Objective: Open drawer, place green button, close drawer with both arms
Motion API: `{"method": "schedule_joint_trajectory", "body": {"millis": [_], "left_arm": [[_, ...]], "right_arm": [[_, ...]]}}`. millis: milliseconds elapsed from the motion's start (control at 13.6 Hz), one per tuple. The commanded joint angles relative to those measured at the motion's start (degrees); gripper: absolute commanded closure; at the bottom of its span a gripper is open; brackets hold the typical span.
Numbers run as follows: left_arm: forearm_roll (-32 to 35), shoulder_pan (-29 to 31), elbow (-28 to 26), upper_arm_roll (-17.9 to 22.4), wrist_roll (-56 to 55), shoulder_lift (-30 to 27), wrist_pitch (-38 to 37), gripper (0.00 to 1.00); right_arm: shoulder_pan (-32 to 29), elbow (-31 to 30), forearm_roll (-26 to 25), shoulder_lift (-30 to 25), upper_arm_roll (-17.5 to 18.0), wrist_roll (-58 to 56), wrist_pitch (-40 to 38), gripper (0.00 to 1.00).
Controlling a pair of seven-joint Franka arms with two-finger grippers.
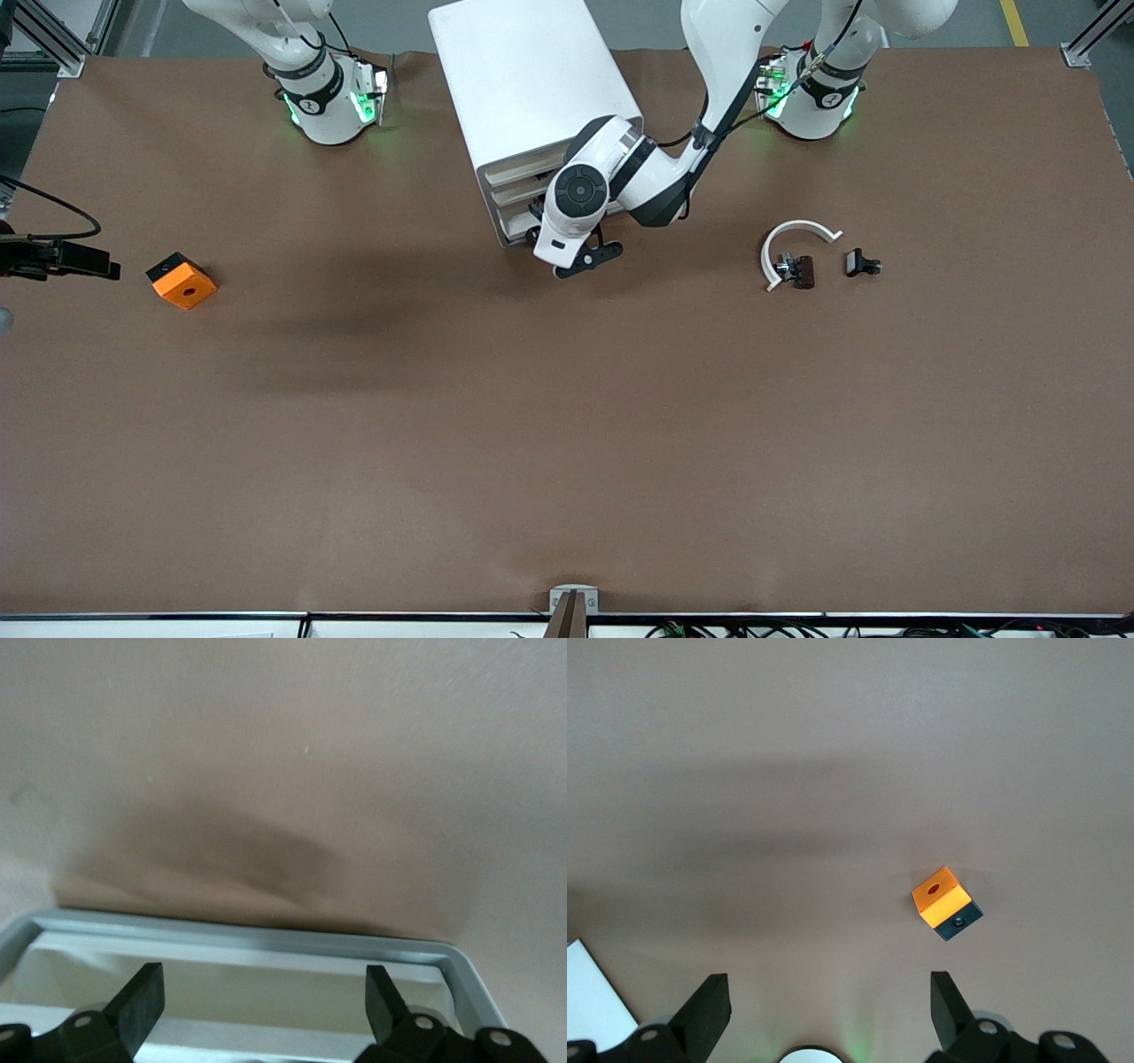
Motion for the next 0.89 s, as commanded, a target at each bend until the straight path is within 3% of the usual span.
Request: {"method": "schedule_joint_trajectory", "body": {"millis": [0,221,517,812], "left_arm": [[-5.7,0.4,-1.7,-0.4,-0.4,-0.6,-2.1,0.0],[-10.9,0.5,-1.9,-0.4,-0.5,0.6,-2.7,0.0],[-11.6,0.8,-1.8,0.1,-0.2,0.6,-2.8,0.0],[-7.8,8.6,0.9,0.3,1.0,-0.6,-2.7,0.0]], "right_arm": [[-0.7,-1.6,-1.1,-1.5,0.9,-0.6,0.1,0.0],[-0.8,-1.8,-1.1,-1.7,0.9,-0.6,0.5,0.0],[-0.7,-1.7,-1.1,-1.7,0.9,-0.6,0.4,0.0],[-0.7,-1.0,-1.2,-1.6,1.0,-0.2,0.0,0.0]]}}
